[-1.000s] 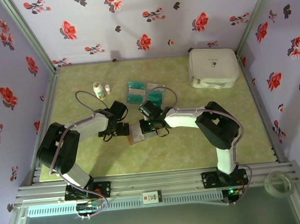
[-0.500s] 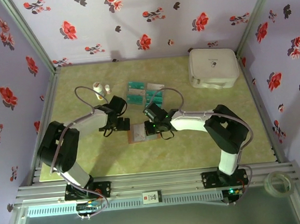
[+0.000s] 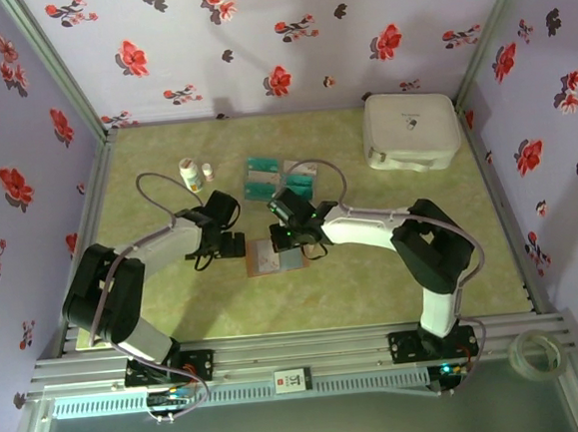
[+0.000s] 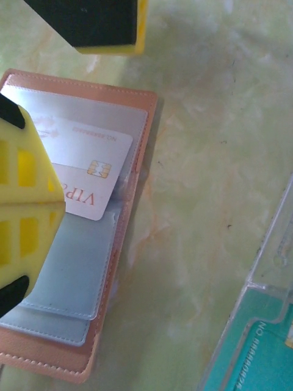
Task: Put the credit cards into the card holder
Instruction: Insert the credit card into the card slot.
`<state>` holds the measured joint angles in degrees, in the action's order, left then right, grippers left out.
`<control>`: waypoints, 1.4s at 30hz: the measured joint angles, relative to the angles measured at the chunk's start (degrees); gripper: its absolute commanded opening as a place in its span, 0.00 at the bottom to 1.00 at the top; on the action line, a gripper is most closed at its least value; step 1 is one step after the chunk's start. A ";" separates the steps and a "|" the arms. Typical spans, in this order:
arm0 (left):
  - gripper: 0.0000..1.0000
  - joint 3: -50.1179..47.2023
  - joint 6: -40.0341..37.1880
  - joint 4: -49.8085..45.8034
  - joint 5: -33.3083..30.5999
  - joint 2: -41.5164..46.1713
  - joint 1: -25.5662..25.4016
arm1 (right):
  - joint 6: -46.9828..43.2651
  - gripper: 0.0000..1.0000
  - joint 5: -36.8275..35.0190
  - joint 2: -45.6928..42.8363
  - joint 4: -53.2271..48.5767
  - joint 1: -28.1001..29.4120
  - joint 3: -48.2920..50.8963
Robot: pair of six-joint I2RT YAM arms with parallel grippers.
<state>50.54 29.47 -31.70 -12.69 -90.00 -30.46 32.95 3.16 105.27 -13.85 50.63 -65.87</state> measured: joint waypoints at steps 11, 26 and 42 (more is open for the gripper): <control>1.00 0.09 0.13 0.35 -0.39 -2.80 0.00 | 0.02 0.04 1.07 3.02 -0.11 0.00 -0.26; 1.00 1.27 0.09 -0.22 0.28 -4.33 0.00 | 0.17 0.03 3.04 5.22 0.44 0.42 -2.29; 1.00 1.42 0.04 -0.33 0.68 -4.42 0.11 | 0.52 0.04 3.43 8.44 0.17 2.25 -6.10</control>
<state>51.96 29.52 -32.03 -12.01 -94.41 -30.35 33.47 6.59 113.71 -13.67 52.88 -71.96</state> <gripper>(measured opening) 0.996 0.046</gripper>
